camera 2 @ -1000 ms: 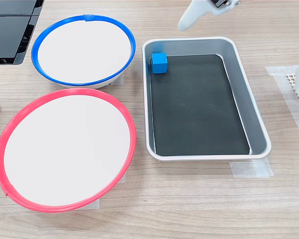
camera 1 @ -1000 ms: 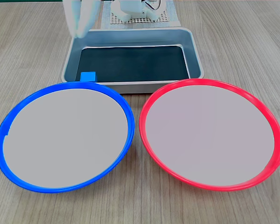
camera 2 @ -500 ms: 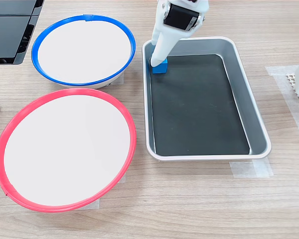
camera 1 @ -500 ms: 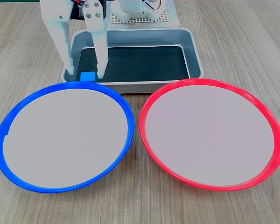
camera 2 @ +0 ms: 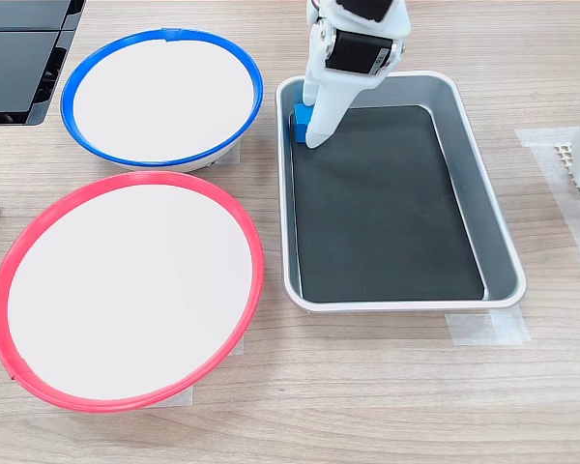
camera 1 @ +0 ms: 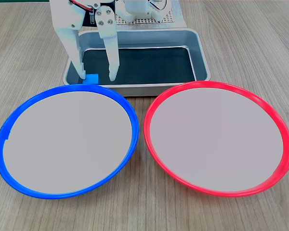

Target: Move a blue block from tray to blue dish

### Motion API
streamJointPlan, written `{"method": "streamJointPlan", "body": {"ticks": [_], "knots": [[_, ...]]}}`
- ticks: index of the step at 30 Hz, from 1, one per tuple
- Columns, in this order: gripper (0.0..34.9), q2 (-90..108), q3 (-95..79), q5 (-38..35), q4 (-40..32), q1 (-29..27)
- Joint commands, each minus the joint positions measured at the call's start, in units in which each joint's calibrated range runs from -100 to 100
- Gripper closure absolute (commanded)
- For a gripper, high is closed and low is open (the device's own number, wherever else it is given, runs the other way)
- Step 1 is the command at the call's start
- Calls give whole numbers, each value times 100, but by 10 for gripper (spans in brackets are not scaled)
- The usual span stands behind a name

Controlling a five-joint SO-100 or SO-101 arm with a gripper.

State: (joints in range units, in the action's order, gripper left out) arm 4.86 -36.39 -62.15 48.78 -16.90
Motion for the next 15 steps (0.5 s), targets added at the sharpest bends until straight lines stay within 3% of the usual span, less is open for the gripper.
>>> {"method": "streamJointPlan", "body": {"ticks": [1,15], "knots": [[177,-13,2,-68,-103,29],[181,-47,157,-190,-152,-385]]}}
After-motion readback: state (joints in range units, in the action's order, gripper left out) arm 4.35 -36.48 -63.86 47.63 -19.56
